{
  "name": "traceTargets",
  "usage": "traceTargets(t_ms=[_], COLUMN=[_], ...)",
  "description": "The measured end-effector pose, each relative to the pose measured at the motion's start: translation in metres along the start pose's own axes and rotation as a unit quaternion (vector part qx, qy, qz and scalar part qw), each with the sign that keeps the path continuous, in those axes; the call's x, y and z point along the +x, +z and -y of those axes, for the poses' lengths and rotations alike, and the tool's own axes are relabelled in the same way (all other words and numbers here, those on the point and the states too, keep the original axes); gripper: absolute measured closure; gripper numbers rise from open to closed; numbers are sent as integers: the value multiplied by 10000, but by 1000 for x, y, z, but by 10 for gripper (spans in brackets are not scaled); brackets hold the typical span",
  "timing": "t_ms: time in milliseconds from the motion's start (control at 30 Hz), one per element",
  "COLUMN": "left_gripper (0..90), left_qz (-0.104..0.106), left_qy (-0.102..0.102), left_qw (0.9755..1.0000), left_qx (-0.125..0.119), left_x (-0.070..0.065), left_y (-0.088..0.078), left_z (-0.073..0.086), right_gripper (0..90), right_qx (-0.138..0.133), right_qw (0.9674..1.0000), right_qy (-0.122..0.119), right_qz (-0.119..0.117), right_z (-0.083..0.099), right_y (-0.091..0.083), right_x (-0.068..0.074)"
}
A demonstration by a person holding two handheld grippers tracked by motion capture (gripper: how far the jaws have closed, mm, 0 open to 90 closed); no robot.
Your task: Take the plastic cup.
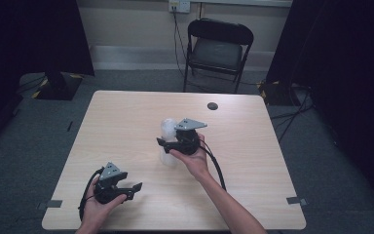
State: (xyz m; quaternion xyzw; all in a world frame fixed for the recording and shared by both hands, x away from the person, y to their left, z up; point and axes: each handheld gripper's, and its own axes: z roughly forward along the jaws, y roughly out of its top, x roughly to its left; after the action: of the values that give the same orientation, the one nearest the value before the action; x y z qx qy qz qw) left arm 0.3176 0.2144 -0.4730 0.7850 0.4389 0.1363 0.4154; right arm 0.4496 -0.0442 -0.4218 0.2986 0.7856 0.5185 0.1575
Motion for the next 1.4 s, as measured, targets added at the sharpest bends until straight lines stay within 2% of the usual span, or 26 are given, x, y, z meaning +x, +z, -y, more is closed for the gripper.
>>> traceTargets(t_ms=[1067,1400], left_gripper=[266,266], left_qz=[5,-19], left_qy=[-24,-14], left_qw=[10000,10000], left_qx=[11,-7], left_x=[2,2], left_y=[1,1], left_z=[0,0], right_gripper=[295,304], right_qx=[-133,-229], right_qw=[9999,9997], right_qy=[79,96], right_qz=[65,-9], right_z=[-18,-24], right_y=[-8,-12], right_x=[0,1])
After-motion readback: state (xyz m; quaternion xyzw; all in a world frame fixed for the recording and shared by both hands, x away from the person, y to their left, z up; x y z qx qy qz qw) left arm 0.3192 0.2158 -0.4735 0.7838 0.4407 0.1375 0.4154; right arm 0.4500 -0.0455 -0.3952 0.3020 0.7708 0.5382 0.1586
